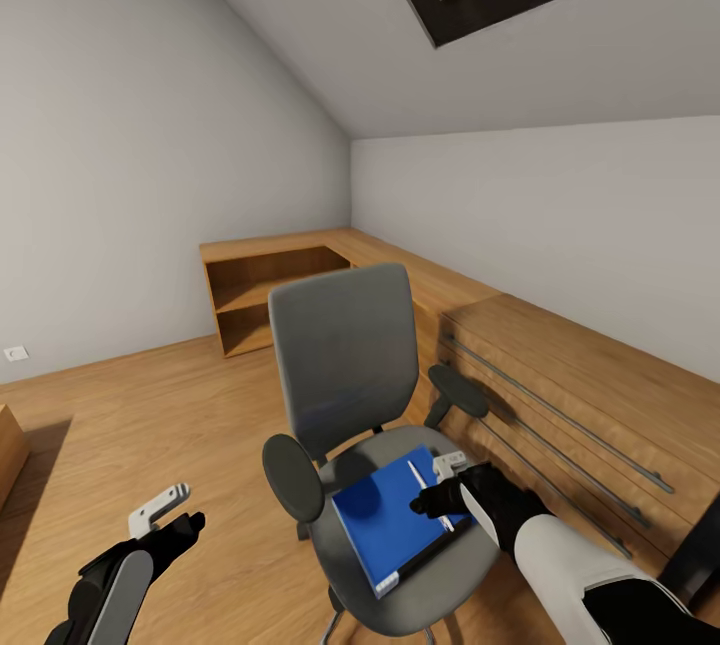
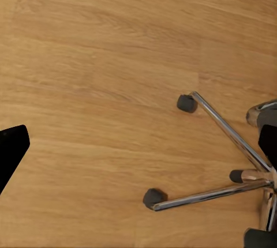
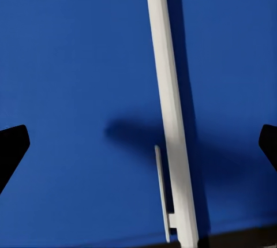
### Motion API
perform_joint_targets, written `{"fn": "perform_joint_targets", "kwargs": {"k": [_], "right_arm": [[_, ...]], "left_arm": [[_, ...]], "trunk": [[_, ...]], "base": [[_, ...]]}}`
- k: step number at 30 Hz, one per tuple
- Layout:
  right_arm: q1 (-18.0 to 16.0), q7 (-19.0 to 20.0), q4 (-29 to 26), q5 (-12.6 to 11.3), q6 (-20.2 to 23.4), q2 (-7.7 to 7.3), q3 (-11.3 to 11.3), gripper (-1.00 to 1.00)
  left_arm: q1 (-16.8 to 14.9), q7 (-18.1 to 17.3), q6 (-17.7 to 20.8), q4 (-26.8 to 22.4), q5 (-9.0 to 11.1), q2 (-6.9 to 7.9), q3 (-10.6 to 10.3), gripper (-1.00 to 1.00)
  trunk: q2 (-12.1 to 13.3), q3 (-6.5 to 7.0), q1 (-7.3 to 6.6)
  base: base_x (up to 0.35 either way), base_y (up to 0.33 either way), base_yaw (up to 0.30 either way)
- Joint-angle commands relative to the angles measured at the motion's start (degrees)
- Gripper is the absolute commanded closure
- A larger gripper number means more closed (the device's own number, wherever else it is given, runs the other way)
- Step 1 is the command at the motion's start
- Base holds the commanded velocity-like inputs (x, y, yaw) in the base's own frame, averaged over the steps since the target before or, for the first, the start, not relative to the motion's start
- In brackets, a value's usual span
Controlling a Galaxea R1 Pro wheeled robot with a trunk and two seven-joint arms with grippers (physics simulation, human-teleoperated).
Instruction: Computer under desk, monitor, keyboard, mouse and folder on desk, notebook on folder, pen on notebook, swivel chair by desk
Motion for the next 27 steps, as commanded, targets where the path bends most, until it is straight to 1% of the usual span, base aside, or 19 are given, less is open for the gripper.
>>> {"fn": "perform_joint_targets", "kwargs": {"k": [1, 6, 27], "right_arm": [[0.0, 0.3, -0.1, 0.4, 0.3, -0.04, 0.1, -1.00], [0.0, 0.3, -0.2, 0.4, 0.3, -0.44, 0.1, -1.00], [0.0, 0.3, -0.1, 0.4, 0.3, -0.68, 0.1, -1.00]], "left_arm": [[0.0, 0.5, 0.1, -0.1, 0.6, 0.02, 0.0, -1.00], [0.0, 0.5, 0.2, -0.1, 0.6, 0.02, 0.1, -1.00], [0.0, 0.5, 0.2, -0.1, 0.7, 0.01, 0.1, -1.00]], "trunk": [[-0.4, -0.24, 0.22], [-2.5, -1.14, 1.32], [-2.5, -1.14, 1.32]], "base": [[0.000, 0.000, 0.000], [0.000, 0.000, 0.000], [0.000, 0.000, 0.000]]}}
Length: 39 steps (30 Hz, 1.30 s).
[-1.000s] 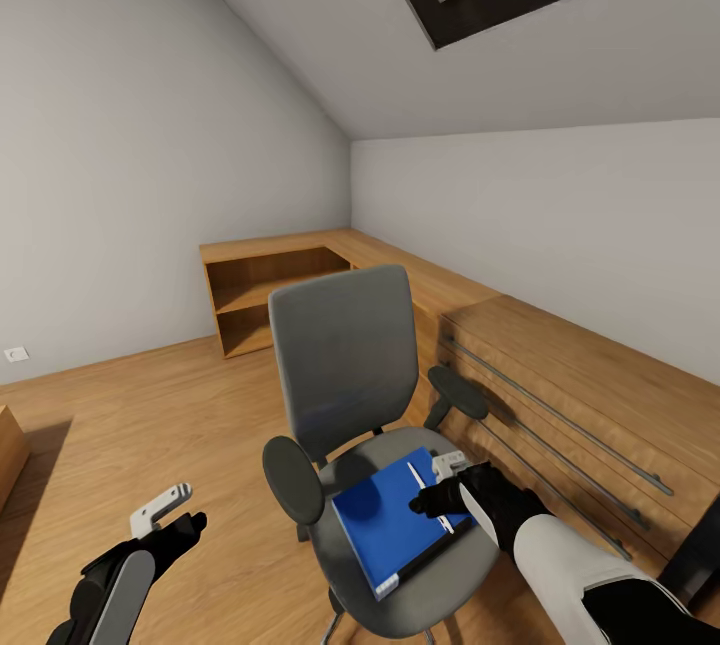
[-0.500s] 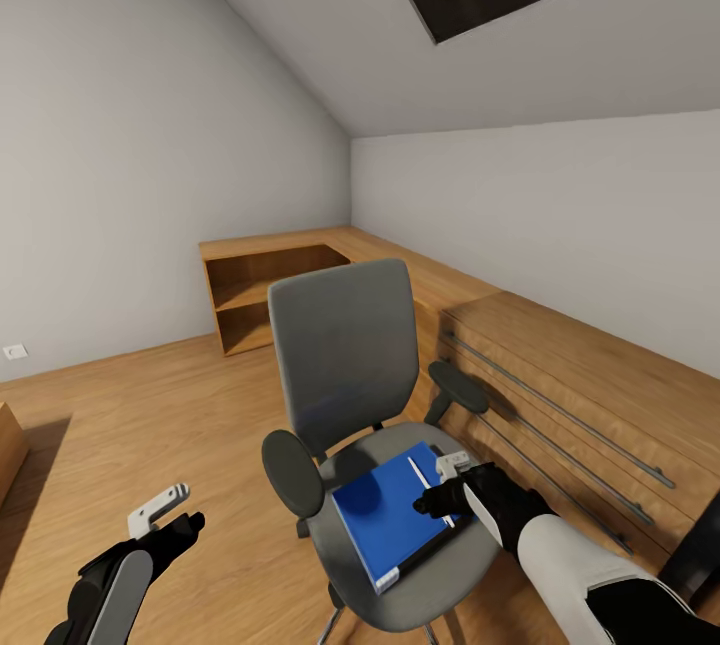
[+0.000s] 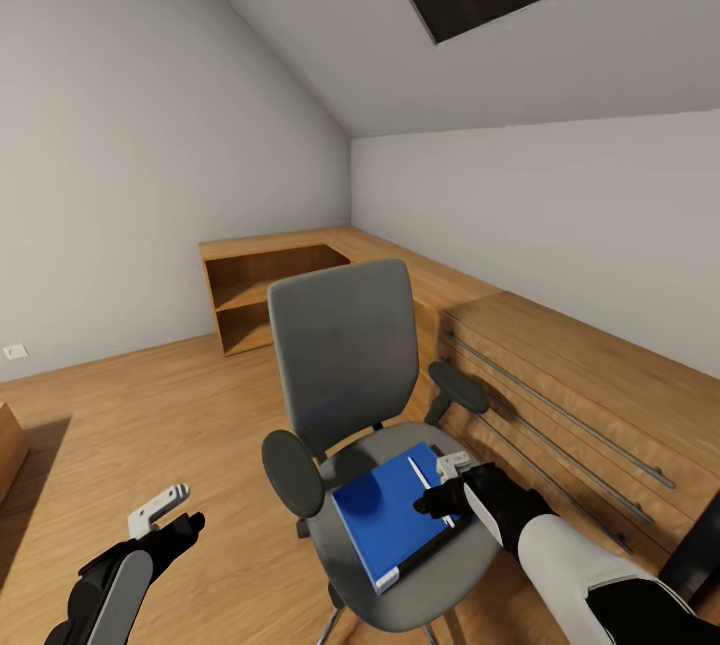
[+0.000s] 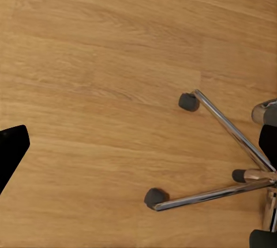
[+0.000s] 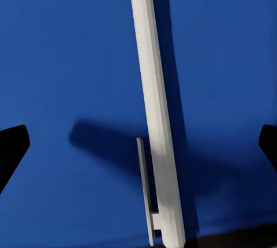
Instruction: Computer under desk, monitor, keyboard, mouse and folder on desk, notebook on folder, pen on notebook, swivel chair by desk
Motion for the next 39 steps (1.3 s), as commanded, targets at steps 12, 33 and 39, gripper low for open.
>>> {"fn": "perform_joint_targets", "kwargs": {"k": [12, 33, 39], "right_arm": [[0.0, 0.2, 0.0, 0.4, 0.3, -0.01, 0.1, -1.00], [0.0, 0.2, 0.2, 0.4, 0.3, -0.01, 0.1, 1.00], [0.0, 0.2, 0.2, 0.4, 0.4, -0.01, 0.1, 1.00]], "left_arm": [[-0.1, 0.5, 0.1, -0.1, 0.6, 0.02, 0.0, -1.00], [-0.1, 0.5, 0.1, -0.1, 0.6, 0.02, 0.0, -1.00], [-0.1, 0.5, 0.1, -0.1, 0.6, 0.02, 0.0, -1.00]], "trunk": [[-2.4, -1.14, 1.31], [-2.4, -1.14, 1.31], [-2.4, -1.14, 1.31]], "base": [[0.000, 0.000, 0.000], [0.000, 0.000, 0.000], [0.000, 0.000, 0.000]]}}
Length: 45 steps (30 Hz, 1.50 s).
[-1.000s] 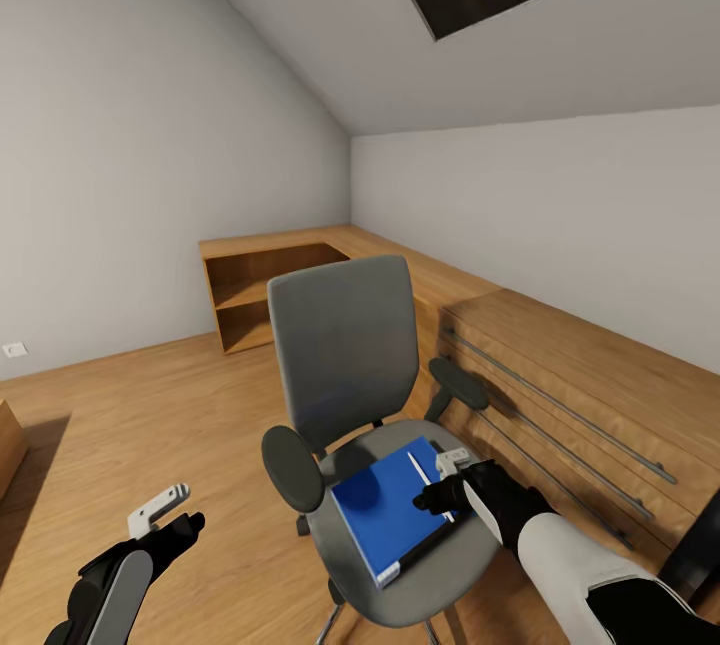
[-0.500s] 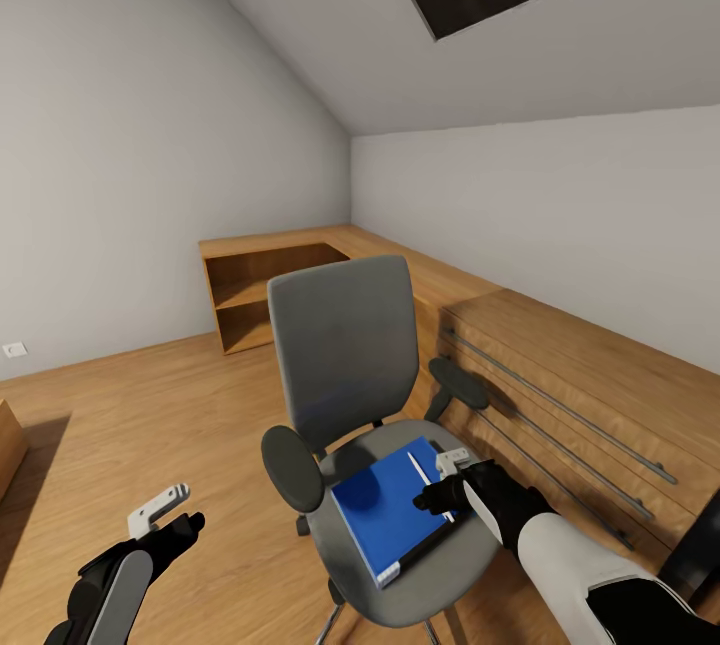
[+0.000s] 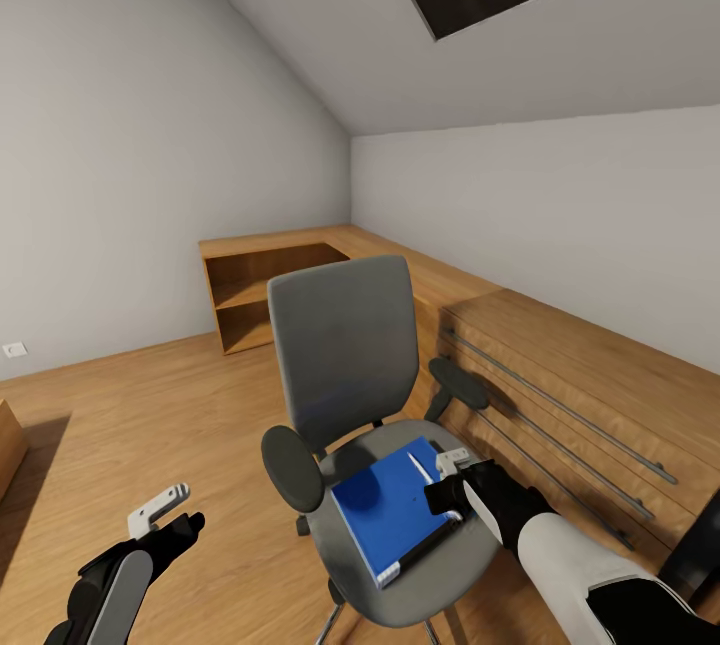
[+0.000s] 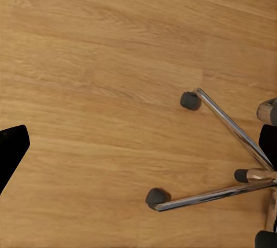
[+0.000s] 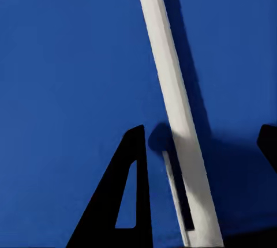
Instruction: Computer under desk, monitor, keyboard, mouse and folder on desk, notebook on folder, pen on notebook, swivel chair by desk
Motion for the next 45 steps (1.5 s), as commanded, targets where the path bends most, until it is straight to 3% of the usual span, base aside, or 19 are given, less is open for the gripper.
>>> {"fn": "perform_joint_targets", "kwargs": {"k": [1, 19, 32, 45], "right_arm": [[0.0, 0.3, 1.1, 0.1, 0.3, -0.01, 0.1, 1.00], [0.0, 0.3, 1.0, 0.0, 0.9, 0.07, 0.1, 1.00], [0.0, 0.3, 0.6, -0.4, 6.0, 0.07, -0.3, 1.00], [0.0, 0.3, 0.6, -0.4, 6.9, 0.16, -0.4, 1.00]], "left_arm": [[0.0, 0.5, 0.1, -0.1, 0.6, 0.02, 0.0, -1.00], [-0.1, 0.5, 0.1, -0.1, 0.6, 0.02, 0.0, -1.00], [0.0, 0.5, 0.1, -0.1, 0.6, 0.01, 0.0, -1.00], [-0.1, 0.5, 0.1, -0.1, 0.6, 0.02, 0.0, -1.00]], "trunk": [[0.0, -0.07, 0.00], [0.0, -0.07, 0.00], [0.0, -0.07, 0.00], [0.0, -0.07, 0.00]], "base": [[0.000, 0.000, 0.000], [0.000, 0.000, 0.000], [0.000, 0.000, 0.000], [0.000, 0.000, 0.000]]}}
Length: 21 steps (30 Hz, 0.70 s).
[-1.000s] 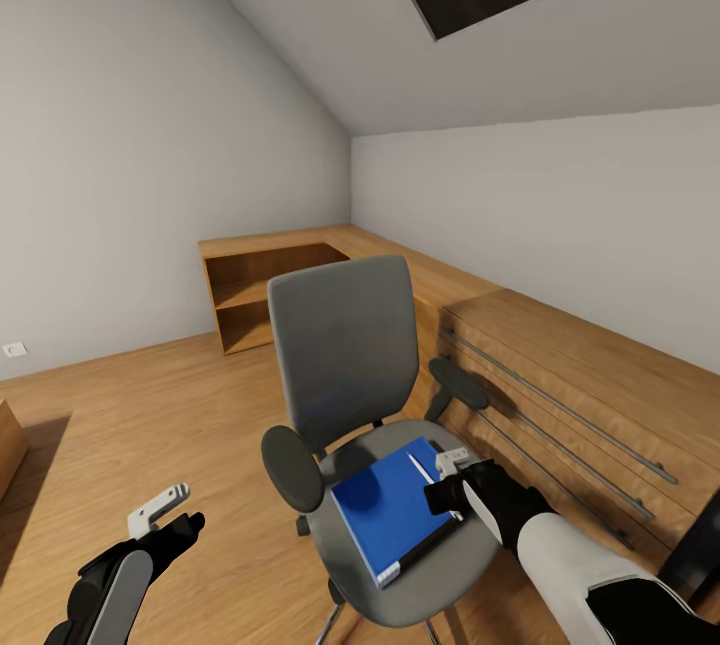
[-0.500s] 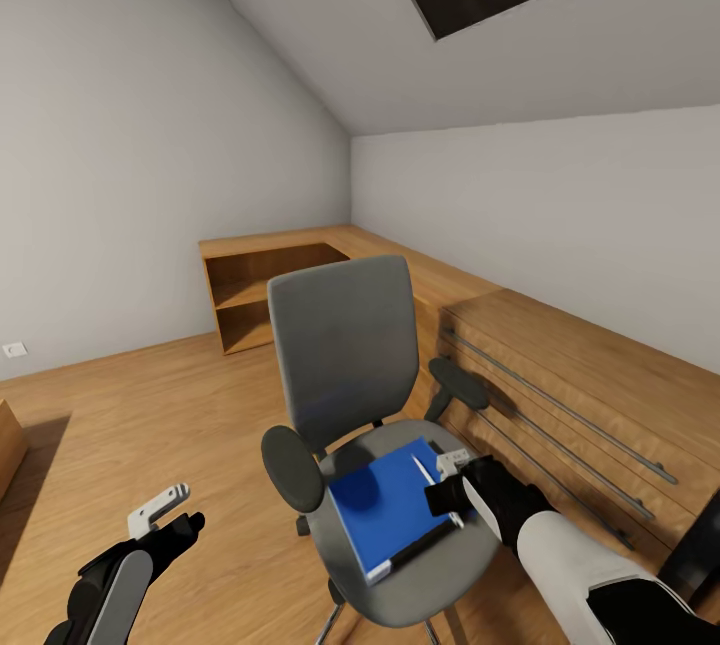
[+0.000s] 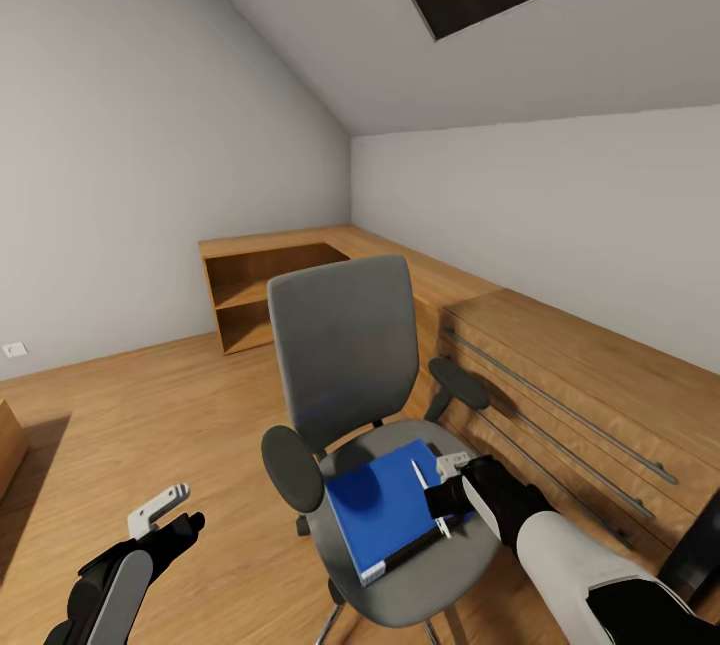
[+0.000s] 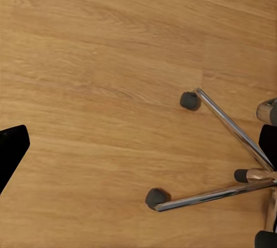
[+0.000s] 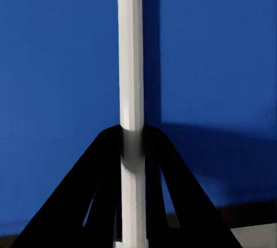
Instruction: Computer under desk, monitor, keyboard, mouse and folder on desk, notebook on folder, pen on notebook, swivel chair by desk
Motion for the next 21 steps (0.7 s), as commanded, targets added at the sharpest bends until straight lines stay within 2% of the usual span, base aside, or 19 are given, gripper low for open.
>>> {"fn": "perform_joint_targets", "kwargs": {"k": [1, 21], "right_arm": [[0.0, 0.2, 1.9, 0.4, 0.3, -0.03, 0.2, 1.00], [0.0, 0.2, 1.9, 0.4, 0.3, -0.06, 0.3, 1.00]], "left_arm": [[0.0, 0.5, 0.1, -0.1, 0.6, 0.02, 0.0, -1.00], [0.0, 0.5, 0.1, -0.1, 0.6, 0.02, 0.0, -1.00]], "trunk": [[0.0, -0.07, 0.00], [0.0, -0.07, 0.00]], "base": [[0.000, 0.000, 0.000], [0.000, 0.000, 0.000]]}}
